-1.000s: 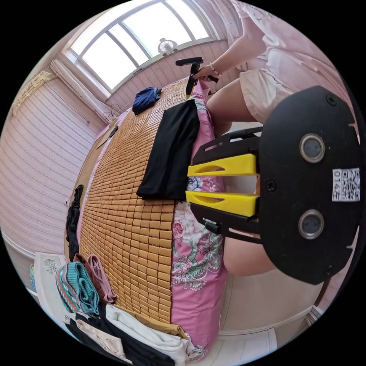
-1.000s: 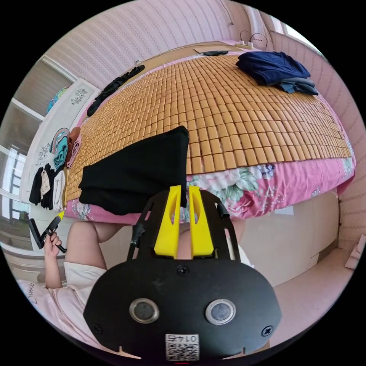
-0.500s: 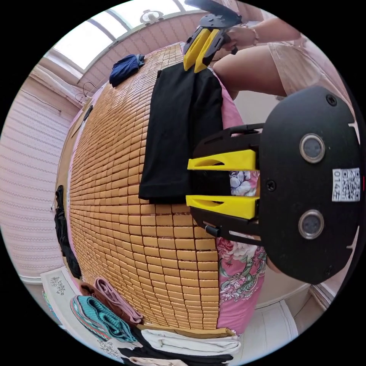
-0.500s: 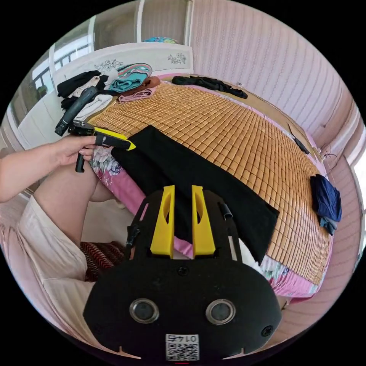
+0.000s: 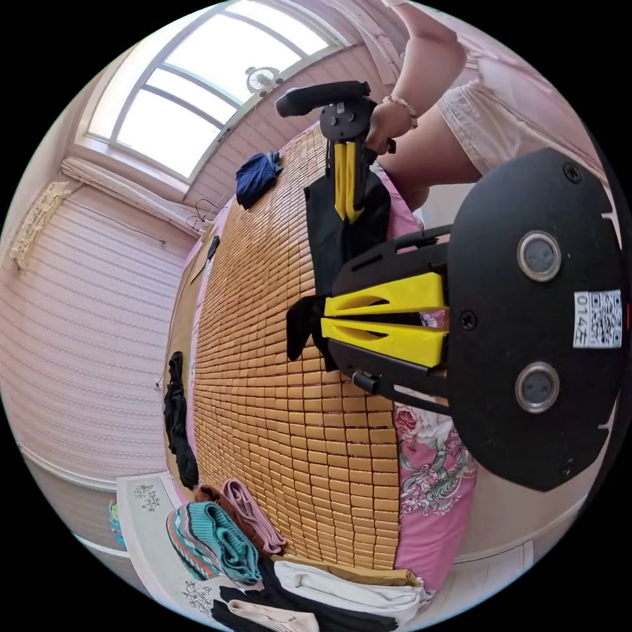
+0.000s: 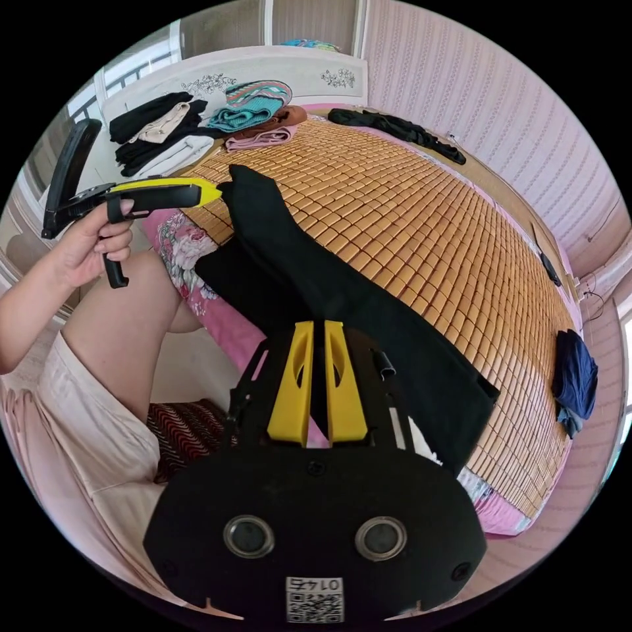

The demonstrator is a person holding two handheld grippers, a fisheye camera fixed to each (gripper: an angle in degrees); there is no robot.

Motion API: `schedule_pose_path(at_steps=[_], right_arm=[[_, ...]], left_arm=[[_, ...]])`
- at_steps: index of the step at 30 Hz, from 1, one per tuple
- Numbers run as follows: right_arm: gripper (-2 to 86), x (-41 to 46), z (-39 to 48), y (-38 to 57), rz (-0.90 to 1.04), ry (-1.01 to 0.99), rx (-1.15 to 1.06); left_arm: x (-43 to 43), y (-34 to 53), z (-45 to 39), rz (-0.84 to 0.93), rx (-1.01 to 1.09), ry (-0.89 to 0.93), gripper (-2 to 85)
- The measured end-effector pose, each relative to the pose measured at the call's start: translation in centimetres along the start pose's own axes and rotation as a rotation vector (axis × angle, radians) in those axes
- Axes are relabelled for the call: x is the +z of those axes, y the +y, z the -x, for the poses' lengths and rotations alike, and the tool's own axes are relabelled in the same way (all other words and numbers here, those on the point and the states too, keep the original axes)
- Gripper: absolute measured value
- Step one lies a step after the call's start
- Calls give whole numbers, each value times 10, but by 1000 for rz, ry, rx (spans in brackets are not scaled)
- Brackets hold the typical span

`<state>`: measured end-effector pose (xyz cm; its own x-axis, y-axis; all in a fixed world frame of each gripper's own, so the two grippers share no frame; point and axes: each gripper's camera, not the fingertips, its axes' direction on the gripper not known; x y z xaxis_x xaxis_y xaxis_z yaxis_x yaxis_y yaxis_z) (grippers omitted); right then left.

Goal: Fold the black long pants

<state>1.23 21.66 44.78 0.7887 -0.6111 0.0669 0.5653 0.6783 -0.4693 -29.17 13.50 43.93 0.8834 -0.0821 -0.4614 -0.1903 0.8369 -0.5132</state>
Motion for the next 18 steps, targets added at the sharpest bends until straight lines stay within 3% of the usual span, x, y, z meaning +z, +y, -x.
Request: schedule_pose_path(at_steps=[5, 10, 18], right_arm=[[65, 22, 11, -1, 128, -40, -14], [101, 10, 26, -14, 58, -13, -53], [116, 50, 64, -65, 130, 67, -149]], left_arm=[[25, 22, 18, 163, -95, 10, -5], [29, 21, 19, 170, -135, -62, 67], [59, 4, 15, 196, -158, 95, 141]])
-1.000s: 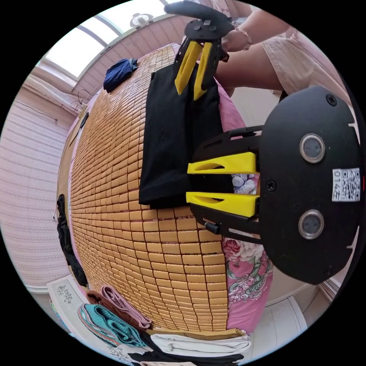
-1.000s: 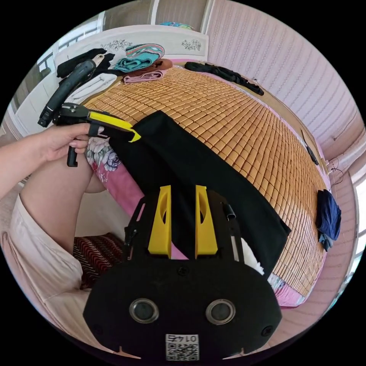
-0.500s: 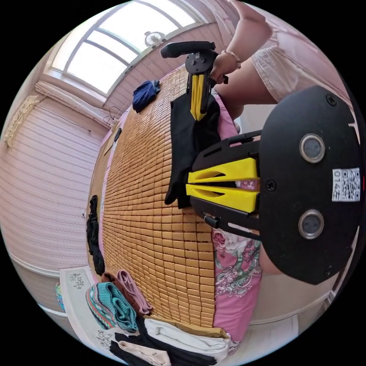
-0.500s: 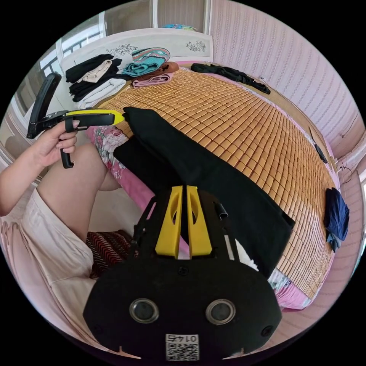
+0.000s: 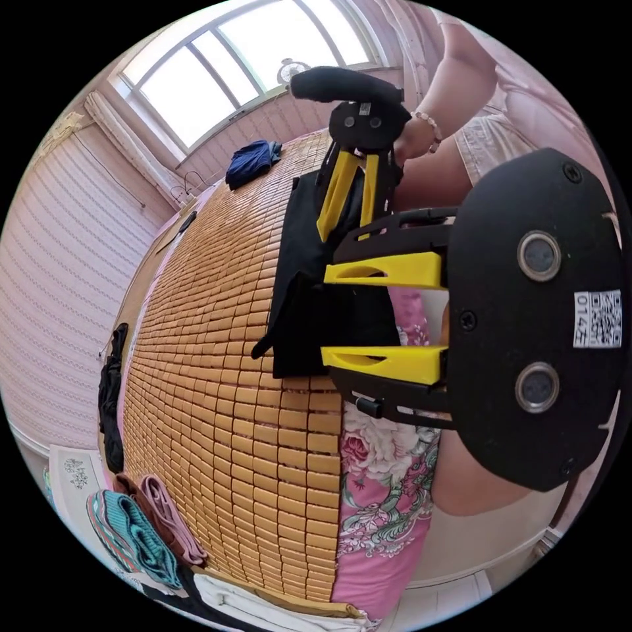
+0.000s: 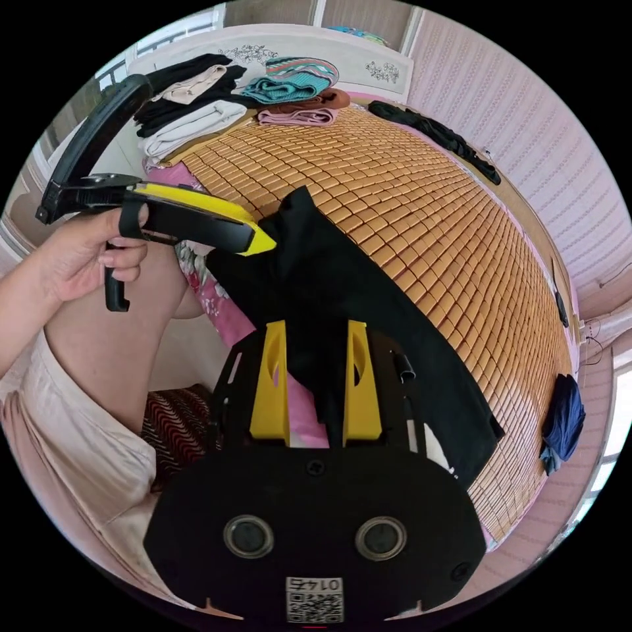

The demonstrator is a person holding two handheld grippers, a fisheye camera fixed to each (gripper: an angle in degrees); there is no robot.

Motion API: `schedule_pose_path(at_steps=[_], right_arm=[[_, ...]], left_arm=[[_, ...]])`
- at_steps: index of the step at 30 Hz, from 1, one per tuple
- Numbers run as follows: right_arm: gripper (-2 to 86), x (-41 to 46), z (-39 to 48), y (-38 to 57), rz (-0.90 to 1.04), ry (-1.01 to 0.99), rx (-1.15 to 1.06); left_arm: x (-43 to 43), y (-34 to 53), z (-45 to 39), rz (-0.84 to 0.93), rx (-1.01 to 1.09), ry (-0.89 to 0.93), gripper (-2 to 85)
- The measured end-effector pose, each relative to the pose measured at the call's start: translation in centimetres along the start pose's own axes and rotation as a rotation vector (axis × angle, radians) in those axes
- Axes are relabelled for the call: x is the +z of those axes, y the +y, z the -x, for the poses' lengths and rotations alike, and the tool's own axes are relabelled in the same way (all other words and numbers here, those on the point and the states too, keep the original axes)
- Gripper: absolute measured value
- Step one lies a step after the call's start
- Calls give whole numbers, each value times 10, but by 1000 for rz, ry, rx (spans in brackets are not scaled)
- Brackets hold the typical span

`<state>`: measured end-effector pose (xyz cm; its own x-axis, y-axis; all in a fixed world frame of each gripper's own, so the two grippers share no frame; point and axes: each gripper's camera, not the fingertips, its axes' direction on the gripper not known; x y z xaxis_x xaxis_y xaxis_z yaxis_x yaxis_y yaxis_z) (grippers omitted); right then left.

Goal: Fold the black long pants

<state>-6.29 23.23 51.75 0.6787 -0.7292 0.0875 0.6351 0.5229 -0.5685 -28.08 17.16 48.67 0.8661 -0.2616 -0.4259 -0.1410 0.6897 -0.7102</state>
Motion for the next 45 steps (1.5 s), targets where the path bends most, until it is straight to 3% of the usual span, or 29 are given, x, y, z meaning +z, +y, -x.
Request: schedule_pose_path(at_steps=[6, 8, 10, 18, 20, 22, 24, 29, 33, 35, 39, 43, 45], right_arm=[[72, 9, -22, -2, -26, -48, 81], [62, 10, -27, -3, -30, -52, 78], [47, 9, -34, -6, -21, -56, 62], [33, -51, -68, 23, -198, -194, 77], [45, -40, -67, 26, -160, -226, 45], [71, -15, -77, 31, -45, -249, 98], [89, -13, -91, 41, -47, -339, 164], [41, -25, -130, 70, -82, -283, 282], [5, -24, -154, 50, -14, -165, 202], [1, -16, -163, 27, 26, -145, 164], [-3, 46, -182, -22, 304, -114, 129], [-5, 55, -203, -32, 334, -155, 112], [-5, 54, -211, -38, 389, -188, 53]], left_arm=[[11, 5, -22, -2, 73, -16, 167], [19, 4, -13, -10, -8, -10, 140], [25, -1, -4, -10, -54, 52, 44], [-26, -1, -42, -132, 161, 73, 42], [-17, 8, -43, -95, 184, -13, 46], [17, 15, -32, 70, 135, -118, 59], [25, 17, -24, 103, 57, -114, 66], [-16, 25, -38, -142, 3, -127, 51], [-13, 26, -99, -219, 278, -55, -2], [9, 24, -140, -192, 434, -21, -7], [85, 13, -228, -32, 697, 107, -9], [172, 22, -260, 160, 758, -115, -10], [170, 28, -267, 128, 799, -104, -10]])
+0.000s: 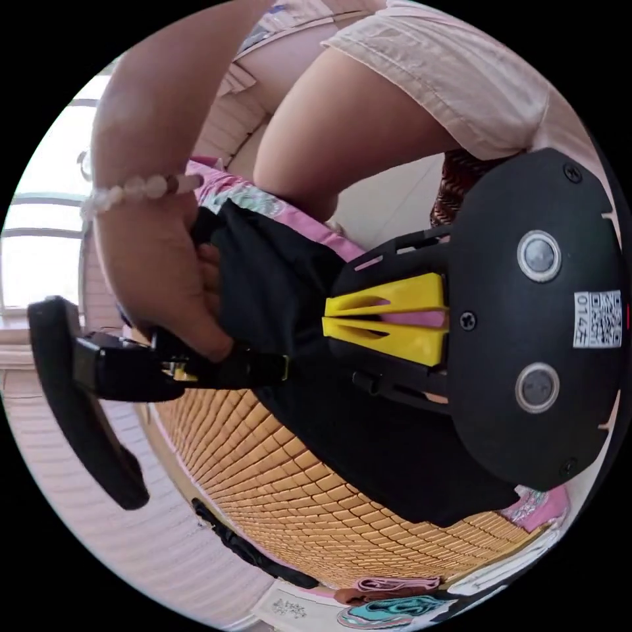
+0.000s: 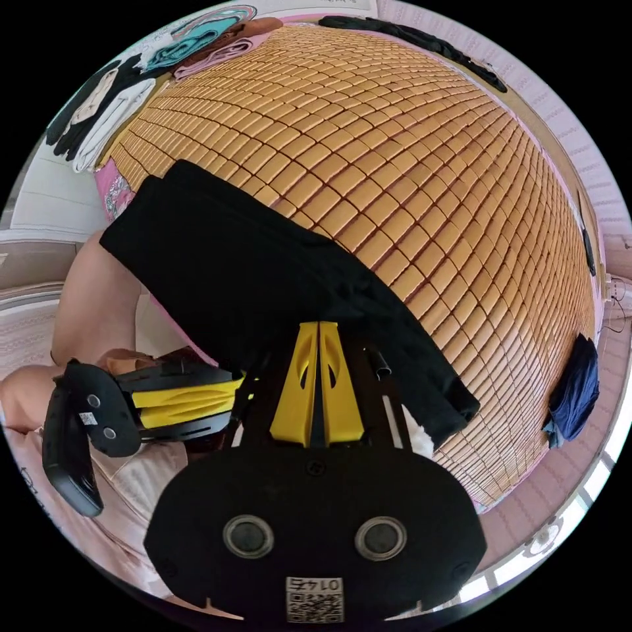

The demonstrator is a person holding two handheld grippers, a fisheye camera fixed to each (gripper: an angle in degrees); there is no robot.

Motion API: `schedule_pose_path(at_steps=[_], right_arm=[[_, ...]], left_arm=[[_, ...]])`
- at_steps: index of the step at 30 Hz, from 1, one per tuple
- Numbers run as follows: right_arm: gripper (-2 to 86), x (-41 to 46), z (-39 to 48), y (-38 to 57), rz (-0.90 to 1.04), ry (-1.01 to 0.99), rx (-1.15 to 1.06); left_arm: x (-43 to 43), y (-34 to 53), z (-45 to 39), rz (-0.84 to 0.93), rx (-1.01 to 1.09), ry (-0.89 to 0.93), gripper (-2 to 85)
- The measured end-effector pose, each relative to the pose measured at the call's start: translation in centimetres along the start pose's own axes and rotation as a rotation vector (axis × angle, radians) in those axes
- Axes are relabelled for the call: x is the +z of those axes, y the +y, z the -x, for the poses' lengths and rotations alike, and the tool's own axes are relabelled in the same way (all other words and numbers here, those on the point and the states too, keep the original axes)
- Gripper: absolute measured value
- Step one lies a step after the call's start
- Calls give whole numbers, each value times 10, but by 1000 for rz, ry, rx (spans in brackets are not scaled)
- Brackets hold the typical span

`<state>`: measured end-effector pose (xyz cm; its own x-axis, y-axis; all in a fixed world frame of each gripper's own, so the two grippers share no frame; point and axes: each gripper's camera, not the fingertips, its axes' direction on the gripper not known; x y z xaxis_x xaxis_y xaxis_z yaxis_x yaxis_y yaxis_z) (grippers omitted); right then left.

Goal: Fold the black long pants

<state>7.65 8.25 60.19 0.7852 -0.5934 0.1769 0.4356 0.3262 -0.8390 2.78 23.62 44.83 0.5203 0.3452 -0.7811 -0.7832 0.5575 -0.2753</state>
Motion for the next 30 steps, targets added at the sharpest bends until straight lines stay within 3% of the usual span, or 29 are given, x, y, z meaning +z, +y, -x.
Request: schedule_pose_path(at_steps=[4, 5, 9, 15, 21, 26, 30], right_arm=[[-5, -2, -20, -4, -100, 54, 36], [-5, 9, -23, -6, -57, 54, 39], [-4, 9, -48, 17, -178, -7, 109], [6, -6, -116, 177, -588, -267, 398], [100, 47, -161, 312, -532, -239, 704], [107, 79, -192, 346, -587, -398, 745], [48, 102, -218, 361, -603, -534, 750]], left_arm=[[-3, -9, -17, 58, 97, -45, -10], [0, -9, -17, 71, 93, -36, -10], [0, -7, -3, 4, -12, 57, -10], [-29, -6, 18, -63, -65, 81, -9], [-47, -30, 58, -143, -174, 107, 11], [-33, -104, 64, -131, -54, 126, 42], [2, -188, 63, -65, -42, 187, 81]])
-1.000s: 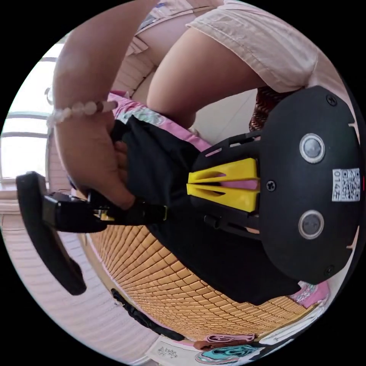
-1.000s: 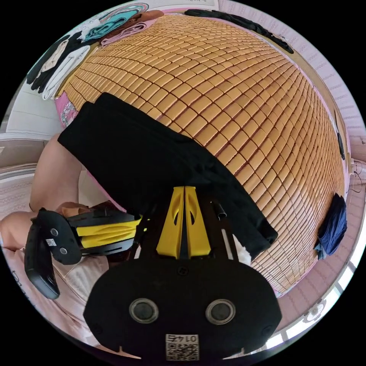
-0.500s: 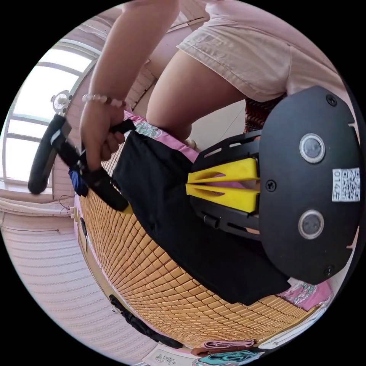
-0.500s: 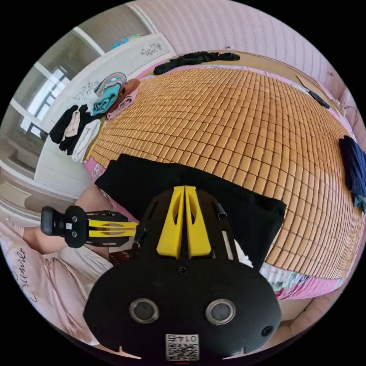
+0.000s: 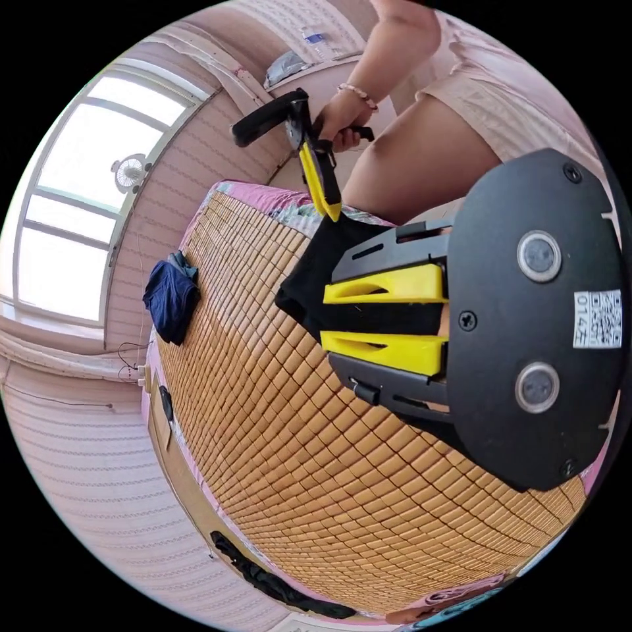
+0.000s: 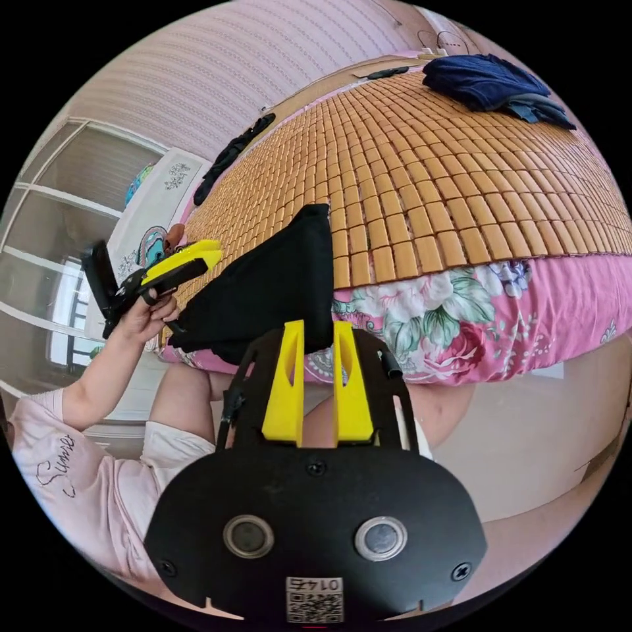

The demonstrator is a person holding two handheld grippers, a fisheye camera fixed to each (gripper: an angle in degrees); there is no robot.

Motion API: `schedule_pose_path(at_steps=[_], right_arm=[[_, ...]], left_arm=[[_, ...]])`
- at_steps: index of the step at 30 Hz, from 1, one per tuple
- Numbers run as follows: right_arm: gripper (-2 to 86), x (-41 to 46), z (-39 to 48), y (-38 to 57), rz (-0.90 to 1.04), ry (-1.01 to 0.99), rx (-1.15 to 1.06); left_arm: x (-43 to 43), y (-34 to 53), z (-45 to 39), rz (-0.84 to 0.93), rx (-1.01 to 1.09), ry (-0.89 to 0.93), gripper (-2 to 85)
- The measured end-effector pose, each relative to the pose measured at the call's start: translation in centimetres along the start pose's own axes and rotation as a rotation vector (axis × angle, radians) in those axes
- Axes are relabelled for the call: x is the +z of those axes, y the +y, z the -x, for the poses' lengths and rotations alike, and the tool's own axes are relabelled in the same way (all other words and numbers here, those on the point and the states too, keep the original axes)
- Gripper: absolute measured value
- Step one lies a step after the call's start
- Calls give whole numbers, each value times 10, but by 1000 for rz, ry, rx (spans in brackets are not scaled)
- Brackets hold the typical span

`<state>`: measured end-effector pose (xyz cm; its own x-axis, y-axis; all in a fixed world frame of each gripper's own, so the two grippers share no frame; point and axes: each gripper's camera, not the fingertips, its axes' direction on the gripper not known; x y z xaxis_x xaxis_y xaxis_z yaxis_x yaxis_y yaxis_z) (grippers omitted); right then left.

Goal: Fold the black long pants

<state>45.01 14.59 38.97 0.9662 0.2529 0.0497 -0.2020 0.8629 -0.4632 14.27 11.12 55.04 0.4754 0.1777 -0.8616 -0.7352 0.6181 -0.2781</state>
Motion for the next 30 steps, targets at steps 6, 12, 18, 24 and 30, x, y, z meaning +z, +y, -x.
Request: schedule_pose_path(at_steps=[6, 12, 18, 24, 30], right_arm=[[23, -2, -15, -2, 28, 16, -94], [8, -12, -29, 0, -15, 37, -131], [4, -39, -43, 9, -129, -63, -110], [9, -48, 38, -14, -170, -470, -362], [10, 100, 205, -41, 160, -609, -618]], left_arm=[[65, -85, -14, 201, 15, 26, 83], [95, -100, -11, 330, 76, -2, 49], [60, -107, 15, 276, 41, 117, 9], [-84, -41, 82, 2, 28, 122, 5], [-228, 139, 178, -43, -336, -213, -3]])
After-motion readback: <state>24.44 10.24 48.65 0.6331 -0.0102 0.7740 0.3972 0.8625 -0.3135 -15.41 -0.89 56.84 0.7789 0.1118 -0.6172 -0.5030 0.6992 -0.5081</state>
